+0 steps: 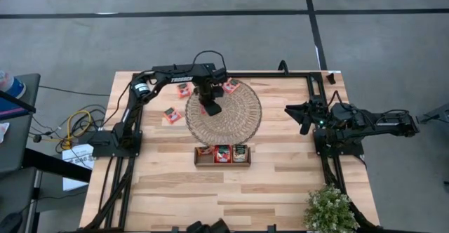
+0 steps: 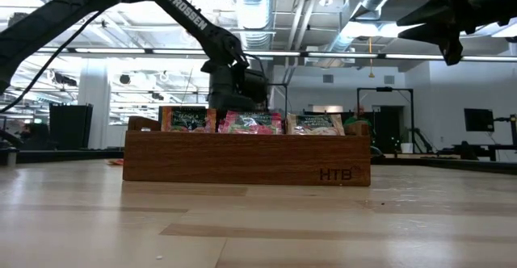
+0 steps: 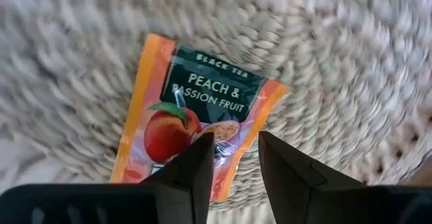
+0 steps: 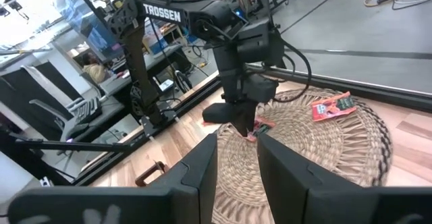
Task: Pick & Place Tea
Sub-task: Put the orange tea bag into the left section of the wooden organizer
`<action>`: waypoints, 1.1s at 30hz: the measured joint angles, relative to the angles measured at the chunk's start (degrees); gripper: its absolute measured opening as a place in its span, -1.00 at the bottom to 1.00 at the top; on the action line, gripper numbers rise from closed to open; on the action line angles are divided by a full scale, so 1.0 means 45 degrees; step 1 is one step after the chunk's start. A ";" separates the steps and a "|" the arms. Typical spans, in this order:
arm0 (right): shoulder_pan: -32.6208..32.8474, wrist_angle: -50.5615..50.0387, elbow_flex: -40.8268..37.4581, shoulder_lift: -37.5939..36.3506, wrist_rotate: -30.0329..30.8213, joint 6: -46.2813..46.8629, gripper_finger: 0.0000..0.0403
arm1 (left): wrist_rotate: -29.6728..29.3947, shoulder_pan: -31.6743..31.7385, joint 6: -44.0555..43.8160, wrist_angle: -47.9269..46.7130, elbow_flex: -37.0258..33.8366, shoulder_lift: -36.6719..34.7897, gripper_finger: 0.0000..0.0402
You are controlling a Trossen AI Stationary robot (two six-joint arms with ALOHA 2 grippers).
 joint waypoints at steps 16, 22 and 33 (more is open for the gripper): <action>-0.0001 -0.0094 0.0000 0.0000 -0.0012 0.0000 -0.52 | -0.0202 0.0083 -0.2156 0.1033 0.1289 0.0005 -0.44; 0.0000 -0.0097 0.0000 0.0000 -0.0044 -0.0005 -0.52 | -0.0394 0.0131 -0.2684 0.1018 0.1334 0.0005 -0.44; 0.0000 -0.0102 0.0000 0.0002 -0.0039 -0.0015 -0.52 | -0.0402 0.0013 0.0264 0.1048 0.2278 -0.0063 -0.44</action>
